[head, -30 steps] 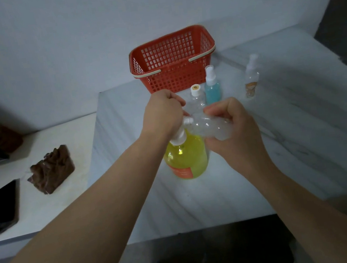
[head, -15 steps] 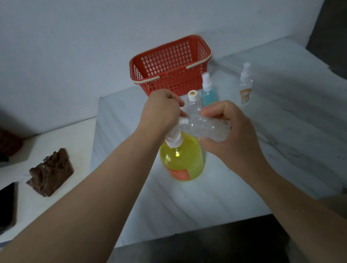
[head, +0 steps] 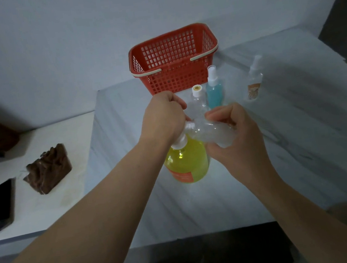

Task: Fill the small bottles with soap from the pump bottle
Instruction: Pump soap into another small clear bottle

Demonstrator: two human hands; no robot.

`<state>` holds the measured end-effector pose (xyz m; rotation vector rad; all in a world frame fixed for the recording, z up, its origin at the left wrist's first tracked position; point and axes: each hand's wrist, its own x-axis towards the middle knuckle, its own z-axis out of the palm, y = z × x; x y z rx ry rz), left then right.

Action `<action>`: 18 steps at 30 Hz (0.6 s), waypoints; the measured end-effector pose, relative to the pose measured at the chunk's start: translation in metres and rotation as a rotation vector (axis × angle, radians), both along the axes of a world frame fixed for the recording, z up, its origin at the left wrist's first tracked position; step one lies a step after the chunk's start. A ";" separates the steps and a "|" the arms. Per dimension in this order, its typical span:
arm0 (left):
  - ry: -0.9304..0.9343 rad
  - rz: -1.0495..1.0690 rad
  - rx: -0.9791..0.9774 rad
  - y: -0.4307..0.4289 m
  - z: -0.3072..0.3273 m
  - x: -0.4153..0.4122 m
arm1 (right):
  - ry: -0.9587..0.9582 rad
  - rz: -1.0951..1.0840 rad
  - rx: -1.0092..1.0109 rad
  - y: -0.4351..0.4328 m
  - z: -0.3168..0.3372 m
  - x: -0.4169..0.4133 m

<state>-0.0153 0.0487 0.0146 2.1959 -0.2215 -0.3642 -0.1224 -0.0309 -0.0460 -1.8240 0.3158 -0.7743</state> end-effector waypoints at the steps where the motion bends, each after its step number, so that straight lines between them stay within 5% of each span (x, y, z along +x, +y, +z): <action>1: -0.008 0.006 0.003 0.000 0.000 0.000 | 0.001 -0.001 0.001 0.001 0.000 0.000; 18: -0.050 -0.048 -0.029 0.001 0.019 -0.004 | -0.045 0.013 -0.062 -0.003 0.004 -0.005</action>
